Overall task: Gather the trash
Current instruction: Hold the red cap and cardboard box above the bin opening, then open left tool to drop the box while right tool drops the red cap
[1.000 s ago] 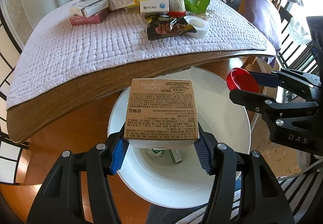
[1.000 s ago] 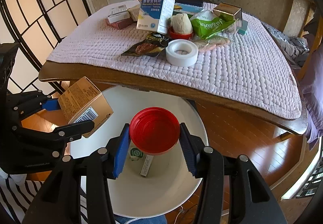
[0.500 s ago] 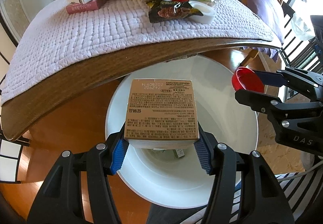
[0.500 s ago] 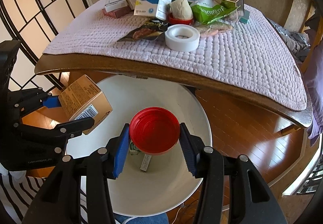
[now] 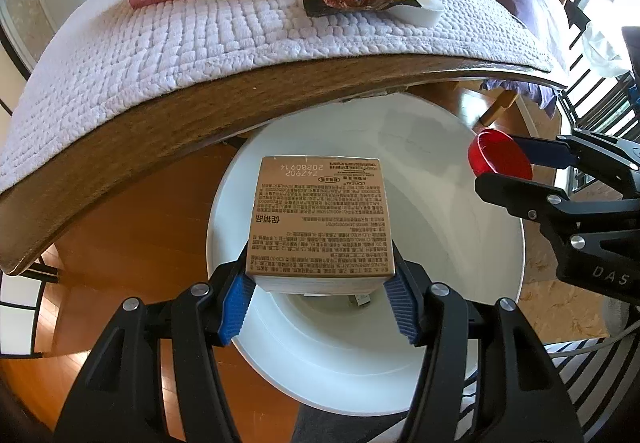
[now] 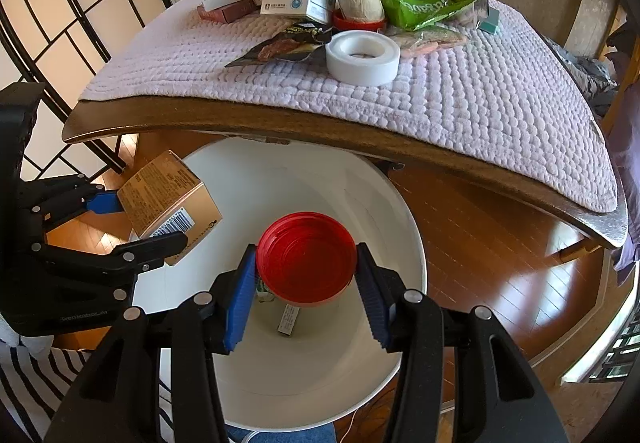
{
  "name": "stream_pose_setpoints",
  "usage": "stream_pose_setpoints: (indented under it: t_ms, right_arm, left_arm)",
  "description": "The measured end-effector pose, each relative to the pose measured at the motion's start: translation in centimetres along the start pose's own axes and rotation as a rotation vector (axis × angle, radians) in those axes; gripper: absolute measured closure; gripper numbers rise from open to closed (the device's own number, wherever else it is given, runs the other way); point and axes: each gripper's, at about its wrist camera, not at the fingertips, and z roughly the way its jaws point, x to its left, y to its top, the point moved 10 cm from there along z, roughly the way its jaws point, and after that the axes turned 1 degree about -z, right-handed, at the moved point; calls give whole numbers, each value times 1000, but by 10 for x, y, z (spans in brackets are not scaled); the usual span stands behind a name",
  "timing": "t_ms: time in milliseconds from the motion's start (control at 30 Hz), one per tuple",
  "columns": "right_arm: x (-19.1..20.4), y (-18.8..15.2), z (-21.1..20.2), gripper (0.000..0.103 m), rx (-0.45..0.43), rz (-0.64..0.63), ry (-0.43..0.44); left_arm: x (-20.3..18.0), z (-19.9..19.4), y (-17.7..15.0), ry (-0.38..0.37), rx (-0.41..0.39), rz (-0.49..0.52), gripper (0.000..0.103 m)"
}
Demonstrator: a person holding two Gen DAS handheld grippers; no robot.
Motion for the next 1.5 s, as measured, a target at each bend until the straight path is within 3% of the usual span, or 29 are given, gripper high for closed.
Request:
stream_pose_setpoints:
  t_ms: [1333, 1467, 1500]
  right_arm:
    - [2, -10, 40, 55, 48, 16, -5]
    - [1, -11, 44, 53, 54, 24, -2]
    - [0, -10, 44, 48, 55, 27, -2]
  left_arm:
    - [-15, 52, -13, 18, 52, 7, 42]
    - [-13, 52, -11, 16, 48, 5, 33]
    - [-13, 50, -10, 17, 47, 5, 32]
